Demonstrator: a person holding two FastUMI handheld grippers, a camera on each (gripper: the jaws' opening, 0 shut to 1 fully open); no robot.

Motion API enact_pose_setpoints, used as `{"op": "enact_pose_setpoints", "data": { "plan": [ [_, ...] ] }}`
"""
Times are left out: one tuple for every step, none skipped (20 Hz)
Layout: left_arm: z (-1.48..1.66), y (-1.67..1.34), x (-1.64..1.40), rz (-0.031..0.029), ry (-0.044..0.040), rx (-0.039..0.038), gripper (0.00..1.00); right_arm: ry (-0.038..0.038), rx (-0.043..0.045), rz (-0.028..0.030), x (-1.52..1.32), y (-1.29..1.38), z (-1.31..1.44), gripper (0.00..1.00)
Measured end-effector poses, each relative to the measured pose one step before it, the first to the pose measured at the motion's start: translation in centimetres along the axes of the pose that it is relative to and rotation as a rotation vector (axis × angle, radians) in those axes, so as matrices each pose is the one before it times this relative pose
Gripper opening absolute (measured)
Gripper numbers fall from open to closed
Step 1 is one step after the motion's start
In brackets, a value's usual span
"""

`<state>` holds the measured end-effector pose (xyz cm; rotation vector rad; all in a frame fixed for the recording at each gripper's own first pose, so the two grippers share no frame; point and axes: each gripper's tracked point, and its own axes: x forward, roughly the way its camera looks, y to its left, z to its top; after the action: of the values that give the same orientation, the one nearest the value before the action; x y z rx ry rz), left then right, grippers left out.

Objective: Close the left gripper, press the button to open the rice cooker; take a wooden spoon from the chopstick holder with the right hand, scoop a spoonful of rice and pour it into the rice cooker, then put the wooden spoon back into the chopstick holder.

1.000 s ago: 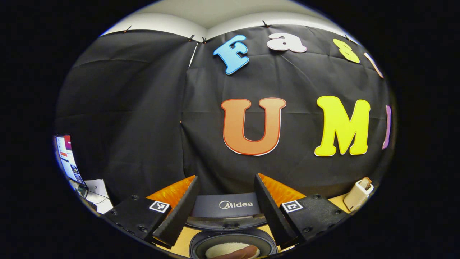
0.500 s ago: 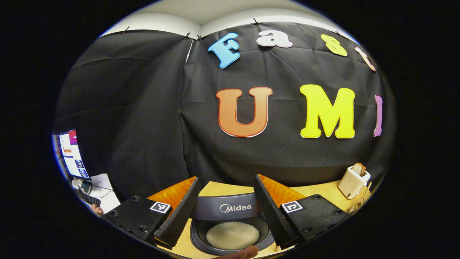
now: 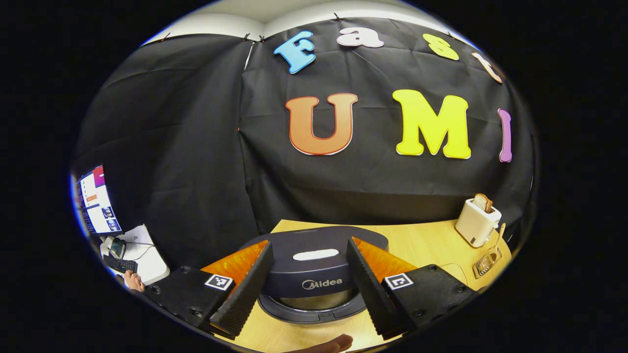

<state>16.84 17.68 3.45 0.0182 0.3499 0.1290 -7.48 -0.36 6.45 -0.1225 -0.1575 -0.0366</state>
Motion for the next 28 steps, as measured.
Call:
{"op": "enact_pose_setpoints", "data": {
  "plan": [
    [-0.342, -0.048, -0.073, -0.00016, 0.00269, 0.00461, 0.96, -0.00019, -0.00818, 0.00031, -0.005, 0.092, -0.054, 0.97],
    [-0.415, -0.067, -0.144, -0.00064, 0.00190, -0.00018, 0.96, -0.00054, -0.00790, -0.00383, 0.056, -0.051, 0.013, 0.95],
    [-0.330, -0.093, -0.028, -0.00078, 0.00653, -0.00157, 0.96, 0.00170, -0.00553, -0.00671, -0.012, -0.215, -0.126, 0.95],
    [-0.424, -0.037, -0.017, -0.00124, 0.00621, -0.00397, 0.96, 0.00258, -0.00030, -0.00310, 0.098, -0.054, -0.079, 0.95],
    [-0.337, -0.152, 0.018, -0.00164, 0.00685, -0.00547, 0.96, 0.00436, 0.00183, 0.00416, 0.062, 0.097, -0.083, 0.95],
    [-0.483, -0.075, 0.024, -0.00094, 0.01037, -0.00433, 0.96, 0.00659, 0.00592, 0.01064, -0.023, 0.278, -0.129, 0.95],
    [-0.536, -0.124, 0.045, -0.00019, 0.00842, -0.00058, 0.96, 0.00880, 0.01119, 0.01530, -0.105, 0.261, -0.194, 0.97],
    [-0.508, -0.059, 0.016, 0.00127, 0.01061, 0.00262, 0.96, 0.00439, 0.01113, 0.01569, -0.101, 0.327, -0.069, 0.95],
    [-0.495, -0.164, 0.082, 0.00182, 0.00928, 0.00552, 0.96, -0.00038, 0.00599, 0.00874, 0.025, 0.146, 0.122, 0.95],
    [-0.596, -0.127, 0.112, 0.00344, 0.01160, 0.00381, 0.96, 0.00012, -0.00128, 0.00025, 0.088, 0.015, -0.031, 0.97],
    [-0.500, -0.109, 0.017, 0.00145, 0.00956, 0.00317, 0.96, 0.00025, -0.00429, -0.00219, 0.044, -0.122, -0.069, 0.97],
    [-0.467, -0.187, 0.252, -0.00392, 0.00618, 0.01373, 0.96, 0.00218, -0.00541, -0.00194, -0.003, -0.025, -0.057, 0.95],
    [-0.442, -0.209, 0.366, -0.00365, 0.00430, 0.01212, 0.96, 0.00305, -0.00440, -0.00203, 0.024, 0.005, -0.152, 0.95],
    [-0.559, 0.043, 0.325, 0.00163, 0.01163, -0.00071, 0.96, 0.00103, -0.00289, -0.00133, 0.063, -0.054, 0.010, 0.95],
    [-0.772, -0.158, 0.207, -0.00114, 0.02098, -0.00770, 0.96, -0.00013, 0.00029, -0.00076, 0.106, -0.011, -0.055, 0.95],
    [-0.704, -0.080, 0.165, -0.00381, 0.02284, -0.01130, 0.96, -0.00001, 0.00186, 0.00074, 0.060, -0.001, 0.008, 0.95],
    [-0.589, -0.148, 0.130, -0.00333, 0.02140, -0.01414, 0.96, 0.00125, 0.00149, -0.00040, -0.057, -0.106, -0.080, 0.95],
    [0.052, 0.006, -0.186, -0.00150, -0.00507, -0.00942, 0.96, 0.00112, 0.00130, -0.00104, 0.060, -0.108, 0.043, 0.95],
    [0.223, 0.001, 0.037, 0.00047, -0.01134, 0.00224, 0.97, 0.00153, 0.00173, -0.00144, -0.038, -0.089, -0.067, 0.95],
    [-0.309, -0.140, -0.079, 0.00138, -0.01283, 0.00354, 0.96, 0.00047, 0.00088, 0.00017, 0.014, -0.057, -0.010, 0.95],
    [0.138, -0.007, -0.020, 0.00092, -0.02062, 0.00512, 0.96, 0.00133, 0.00217, 0.00026, -0.009, -0.032, -0.040, 0.95],
    [-0.092, 0.010, 0.209, 0.00245, -0.01583, -0.00236, 0.96, 0.00127, 0.00274, 0.00017, 0.080, -0.059, -0.053, 0.95],
    [0.006, 0.021, 0.083, 0.00230, -0.01220, -0.00585, 0.96, 0.00157, 0.00270, 0.00001, 0.071, -0.034, -0.023, 0.95],
    [0.013, -0.011, -0.068, 0.00256, -0.01420, -0.00295, 0.96, 0.00289, 0.00135, -0.00083, 0.011, -0.023, -0.136, 0.97],
    [-0.012, -0.022, -0.019, 0.00150, -0.00550, 0.00185, 0.96, 0.00273, 0.00020, 0.00164, 0.138, 0.035, -0.120, 0.95],
    [-0.148, -0.025, 0.074, 0.00187, -0.00527, 0.00414, 0.96, 0.00280, -0.00072, 0.00285, 0.033, 0.096, -0.092, 0.95],
    [-0.034, 0.026, -0.050, 0.00046, -0.00056, 0.00000, 0.96, 0.00231, -0.00031, 0.00374, 0.030, 0.066, -0.072, 0.95],
    [-0.251, -0.046, 0.011, 0.00063, 0.00707, -0.00629, 0.96, 0.00176, 0.00041, 0.00442, -0.026, 0.122, -0.005, 0.95]
  ]
}}
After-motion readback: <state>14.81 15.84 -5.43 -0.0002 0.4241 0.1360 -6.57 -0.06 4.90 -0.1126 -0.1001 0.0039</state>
